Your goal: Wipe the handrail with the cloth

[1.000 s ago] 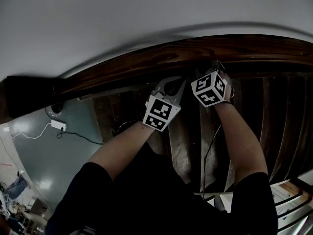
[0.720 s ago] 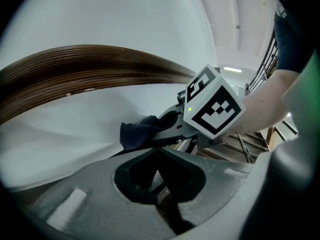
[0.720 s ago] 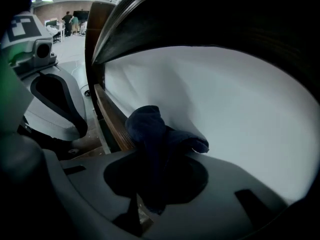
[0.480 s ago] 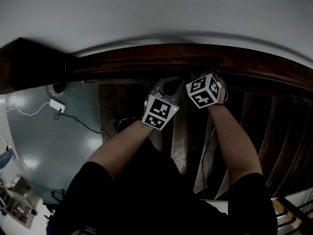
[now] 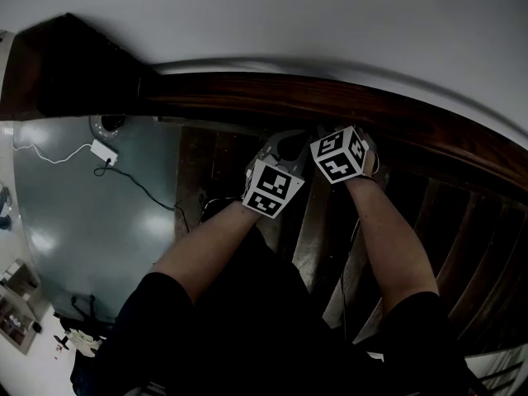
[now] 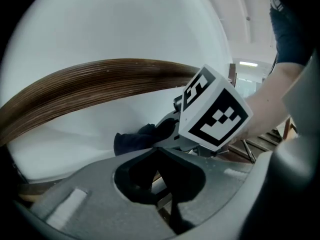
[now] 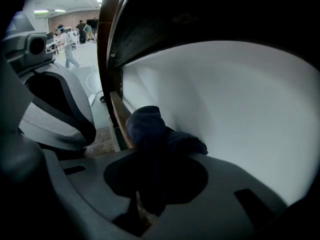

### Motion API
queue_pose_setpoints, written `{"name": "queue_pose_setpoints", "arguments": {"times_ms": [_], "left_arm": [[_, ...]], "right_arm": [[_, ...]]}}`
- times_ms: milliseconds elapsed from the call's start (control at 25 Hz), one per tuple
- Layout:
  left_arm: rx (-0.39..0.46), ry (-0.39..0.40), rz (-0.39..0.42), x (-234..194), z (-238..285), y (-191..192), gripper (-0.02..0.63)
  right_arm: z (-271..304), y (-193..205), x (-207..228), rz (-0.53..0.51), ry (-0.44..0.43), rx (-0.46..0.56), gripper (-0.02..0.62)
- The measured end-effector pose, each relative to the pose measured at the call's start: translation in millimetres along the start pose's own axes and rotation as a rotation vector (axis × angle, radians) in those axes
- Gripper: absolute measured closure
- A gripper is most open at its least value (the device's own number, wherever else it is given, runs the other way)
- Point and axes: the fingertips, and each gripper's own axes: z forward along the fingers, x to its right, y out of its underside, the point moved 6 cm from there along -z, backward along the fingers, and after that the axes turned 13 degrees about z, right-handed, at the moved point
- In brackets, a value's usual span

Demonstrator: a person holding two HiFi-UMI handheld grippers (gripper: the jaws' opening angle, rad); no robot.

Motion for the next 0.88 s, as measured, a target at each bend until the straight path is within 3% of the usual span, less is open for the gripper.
{"name": "queue_pose_setpoints", "arguments": {"times_ms": [440,880], "left_arm": [[-0.054,-0.116,-0.023,-40,-46,29,0.603],[-0.064,-0.146,0.006,-32,-128,-7,0.603]], "right_arm": [[38,-34,-66,-0.017,-0.134,0.003,0.508],[-35,-50,-113,0.103,-0.227,0.055,0.508]]}}
